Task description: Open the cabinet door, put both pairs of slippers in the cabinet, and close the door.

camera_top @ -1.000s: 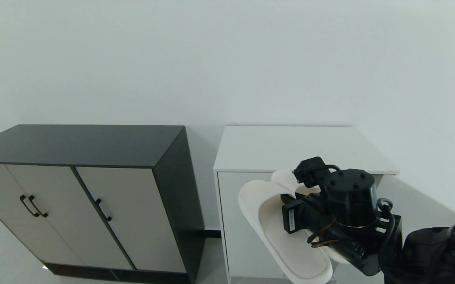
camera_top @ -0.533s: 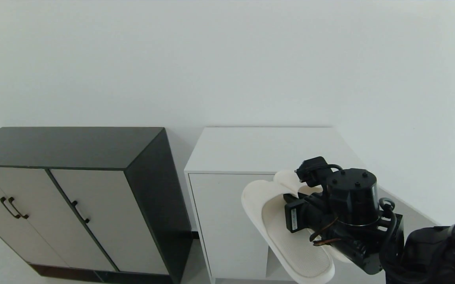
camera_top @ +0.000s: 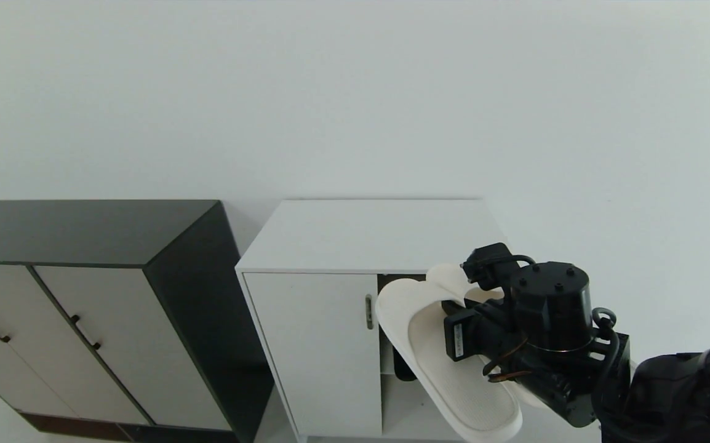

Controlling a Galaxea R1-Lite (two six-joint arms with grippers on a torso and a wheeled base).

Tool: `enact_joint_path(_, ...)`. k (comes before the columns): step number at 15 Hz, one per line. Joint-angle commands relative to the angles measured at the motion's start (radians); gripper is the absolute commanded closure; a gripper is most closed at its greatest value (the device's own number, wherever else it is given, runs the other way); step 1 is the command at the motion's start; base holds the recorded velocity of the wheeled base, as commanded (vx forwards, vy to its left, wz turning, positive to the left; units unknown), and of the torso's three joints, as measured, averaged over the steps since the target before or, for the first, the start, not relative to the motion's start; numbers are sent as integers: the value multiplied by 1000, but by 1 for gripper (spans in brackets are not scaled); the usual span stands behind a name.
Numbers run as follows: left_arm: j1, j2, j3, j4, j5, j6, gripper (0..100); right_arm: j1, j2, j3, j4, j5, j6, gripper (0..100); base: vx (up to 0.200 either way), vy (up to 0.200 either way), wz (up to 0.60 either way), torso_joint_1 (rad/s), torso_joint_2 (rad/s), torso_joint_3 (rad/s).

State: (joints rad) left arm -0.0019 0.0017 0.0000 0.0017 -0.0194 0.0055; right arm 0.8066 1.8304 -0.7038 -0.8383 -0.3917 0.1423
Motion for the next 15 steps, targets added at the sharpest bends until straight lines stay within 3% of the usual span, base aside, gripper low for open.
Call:
enact_joint_path(1, 0, 1, 0, 0, -1, -1, 100, 0, 6, 3, -13, 1, -1, 100, 0, 0, 0, 0, 0, 0)
enact_joint_path(15, -1, 1, 0, 0, -1, -1, 100, 3, 12, 20, -24, -6, -17, 100, 0, 0, 0, 0, 0, 0)
